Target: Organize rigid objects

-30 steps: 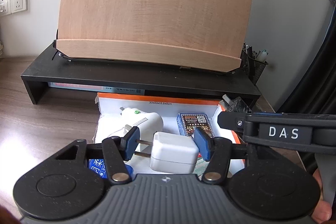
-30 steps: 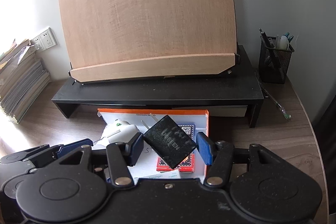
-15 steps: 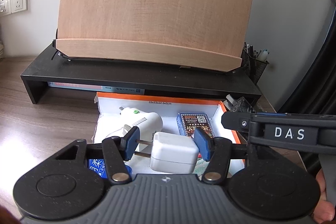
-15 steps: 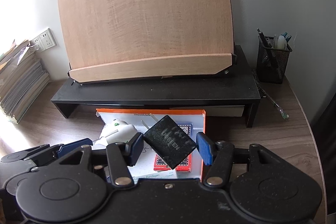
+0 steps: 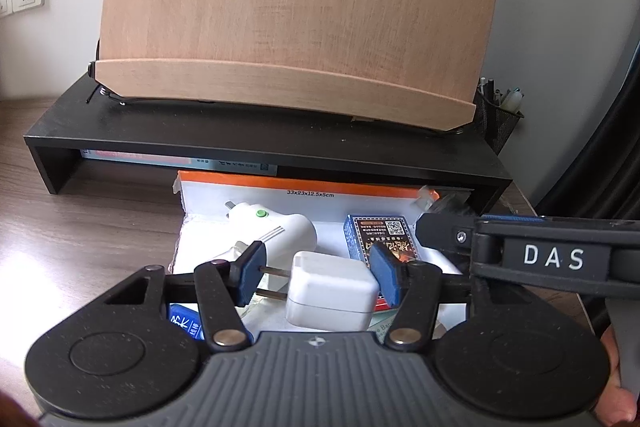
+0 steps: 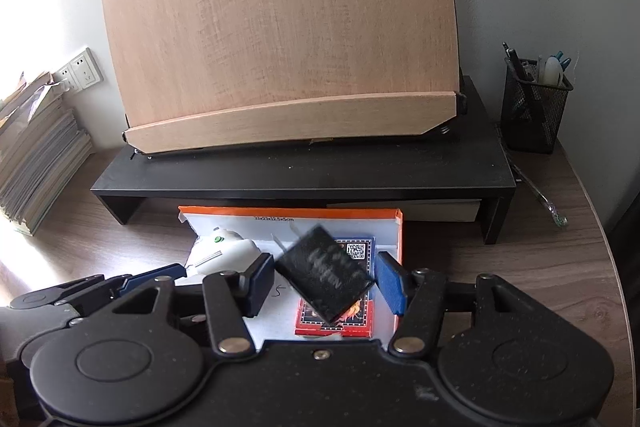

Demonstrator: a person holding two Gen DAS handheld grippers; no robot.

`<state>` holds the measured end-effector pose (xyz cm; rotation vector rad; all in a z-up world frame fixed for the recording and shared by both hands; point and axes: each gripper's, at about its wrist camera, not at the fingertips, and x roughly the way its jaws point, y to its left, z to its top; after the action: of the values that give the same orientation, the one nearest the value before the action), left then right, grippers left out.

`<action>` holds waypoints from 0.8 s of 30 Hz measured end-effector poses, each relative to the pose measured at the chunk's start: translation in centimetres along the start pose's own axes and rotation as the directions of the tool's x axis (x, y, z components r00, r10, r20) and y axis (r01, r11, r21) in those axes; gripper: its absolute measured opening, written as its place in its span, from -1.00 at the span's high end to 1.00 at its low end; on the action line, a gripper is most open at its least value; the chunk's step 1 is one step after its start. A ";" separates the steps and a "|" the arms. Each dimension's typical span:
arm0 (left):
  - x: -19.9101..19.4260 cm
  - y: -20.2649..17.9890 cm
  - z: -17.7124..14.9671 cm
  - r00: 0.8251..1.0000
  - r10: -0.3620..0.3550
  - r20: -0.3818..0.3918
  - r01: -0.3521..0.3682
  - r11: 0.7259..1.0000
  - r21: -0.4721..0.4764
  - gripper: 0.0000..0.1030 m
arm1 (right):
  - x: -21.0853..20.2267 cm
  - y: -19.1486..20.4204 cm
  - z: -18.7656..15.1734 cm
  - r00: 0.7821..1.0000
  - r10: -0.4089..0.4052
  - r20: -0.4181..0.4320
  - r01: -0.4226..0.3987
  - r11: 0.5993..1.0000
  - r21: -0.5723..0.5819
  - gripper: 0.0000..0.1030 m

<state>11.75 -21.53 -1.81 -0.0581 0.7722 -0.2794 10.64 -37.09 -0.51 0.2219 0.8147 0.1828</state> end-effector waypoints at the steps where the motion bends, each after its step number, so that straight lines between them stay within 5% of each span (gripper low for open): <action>1: 0.2 0.1 0.0 1.000 -0.006 -0.006 0.006 1.000 -0.005 -0.13 | 0.0 0.1 0.0 1.000 0.000 0.004 0.000 1.000 0.000 -0.40; 15: -3.3 -0.3 -0.5 1.000 -0.008 0.009 0.008 1.000 -0.010 -0.59 | -6.0 0.5 -1.7 0.993 -0.069 0.098 0.068 0.998 0.017 -0.62; 24: -8.9 -1.1 -3.7 0.997 0.075 0.018 -0.075 0.997 0.018 -0.98 | -11.5 1.6 -6.7 0.980 -0.120 0.160 0.116 0.993 0.032 -0.76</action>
<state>2.87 -20.05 1.73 -0.0141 0.7528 -0.2141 -2.20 -37.51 3.50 0.2065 0.6663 0.0429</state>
